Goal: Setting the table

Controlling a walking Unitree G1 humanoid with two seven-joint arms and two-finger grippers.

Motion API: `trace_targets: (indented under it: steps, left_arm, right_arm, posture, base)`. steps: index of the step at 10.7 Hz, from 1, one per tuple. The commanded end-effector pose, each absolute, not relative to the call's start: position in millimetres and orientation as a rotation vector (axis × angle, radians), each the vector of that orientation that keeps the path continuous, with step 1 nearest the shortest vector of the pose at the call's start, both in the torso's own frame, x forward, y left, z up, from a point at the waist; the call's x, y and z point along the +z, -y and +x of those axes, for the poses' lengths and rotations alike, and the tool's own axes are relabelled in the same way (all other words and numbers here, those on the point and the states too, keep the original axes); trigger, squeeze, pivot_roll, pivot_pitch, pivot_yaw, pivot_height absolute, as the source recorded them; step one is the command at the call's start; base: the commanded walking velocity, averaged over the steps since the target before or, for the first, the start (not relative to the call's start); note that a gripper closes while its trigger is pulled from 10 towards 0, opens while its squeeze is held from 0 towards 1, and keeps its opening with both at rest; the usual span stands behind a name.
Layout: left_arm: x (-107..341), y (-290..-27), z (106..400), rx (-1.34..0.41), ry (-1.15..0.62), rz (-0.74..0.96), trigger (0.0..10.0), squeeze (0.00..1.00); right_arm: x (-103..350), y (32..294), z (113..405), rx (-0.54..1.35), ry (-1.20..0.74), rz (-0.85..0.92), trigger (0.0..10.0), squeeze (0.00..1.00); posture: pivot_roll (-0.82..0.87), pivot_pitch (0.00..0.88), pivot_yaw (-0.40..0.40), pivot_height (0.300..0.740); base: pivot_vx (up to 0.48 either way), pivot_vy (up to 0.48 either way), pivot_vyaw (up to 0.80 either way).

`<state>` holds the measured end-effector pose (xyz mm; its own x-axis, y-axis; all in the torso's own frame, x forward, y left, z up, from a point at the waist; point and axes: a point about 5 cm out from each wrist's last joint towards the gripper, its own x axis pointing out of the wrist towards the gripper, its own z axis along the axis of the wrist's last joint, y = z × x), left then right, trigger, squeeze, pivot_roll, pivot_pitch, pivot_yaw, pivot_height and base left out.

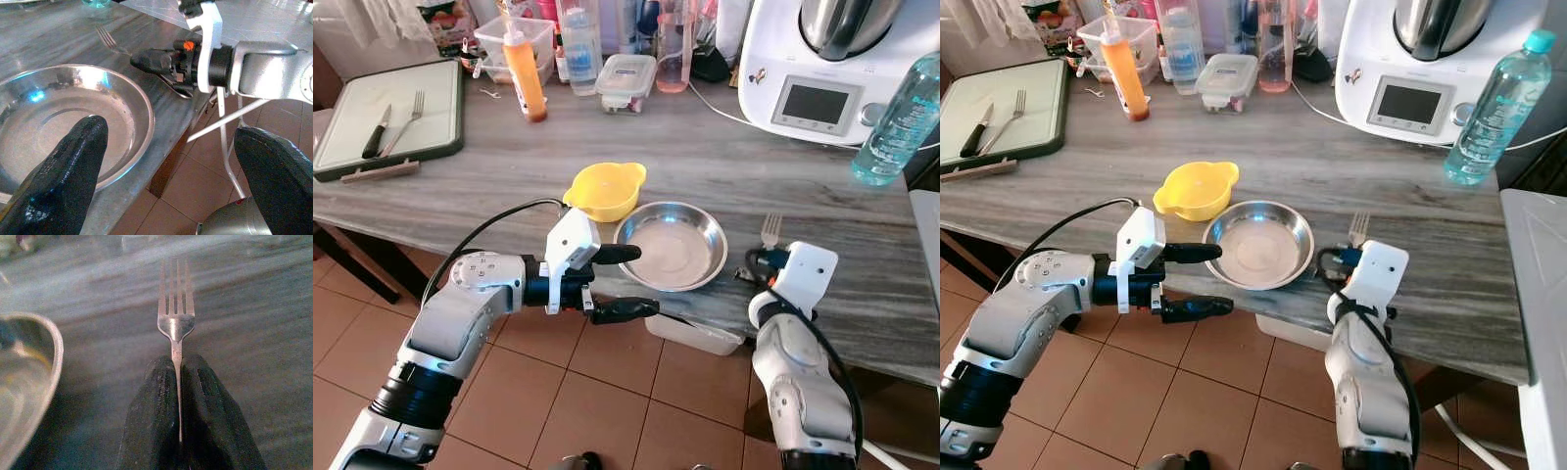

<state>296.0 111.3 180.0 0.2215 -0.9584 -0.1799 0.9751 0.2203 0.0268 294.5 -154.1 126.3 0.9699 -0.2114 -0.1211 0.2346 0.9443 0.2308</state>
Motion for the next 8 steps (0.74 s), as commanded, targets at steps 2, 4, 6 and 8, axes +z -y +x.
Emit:
trace_targets:
  steps: [2, 4, 6, 8]
  left_arm:
    - [181.2, -109.8, 292.7, -1.366, -0.14, 0.17, 10.0, 0.0]
    - [180.7, -108.4, 292.8, -1.371, -0.141, 0.173, 10.0, 0.0]
    - [180.0, -108.0, 292.3, -1.371, -0.144, 0.175, 10.0, 0.0]
    - [178.8, -107.2, 291.4, -1.368, -0.146, 0.173, 10.0, 0.0]
  right_arm:
    - [116.0, 127.4, 290.3, -0.218, -0.163, 0.42, 10.0, 0.0]
    - [113.4, 119.9, 292.1, -0.167, -0.202, 0.426, 10.0, 0.0]
    - [110.2, 110.9, 292.6, -0.106, -0.243, 0.422, 10.0, 0.0]
    - [107.5, 109.6, 291.3, -0.065, -0.28, 0.384, 10.0, 0.0]
  posture:
    - [-0.01, 0.137, 0.078, 0.74]
    - [-0.01, 0.131, 0.078, 0.74]
    - [-0.01, 0.129, 0.074, 0.74]
    - [-0.01, 0.132, 0.073, 0.74]
  base:
    - [0.0, 0.0, 0.0]
    - [0.0, 0.0, 0.0]
    - [0.0, 0.0, 0.0]
    - [0.0, 0.0, 0.0]
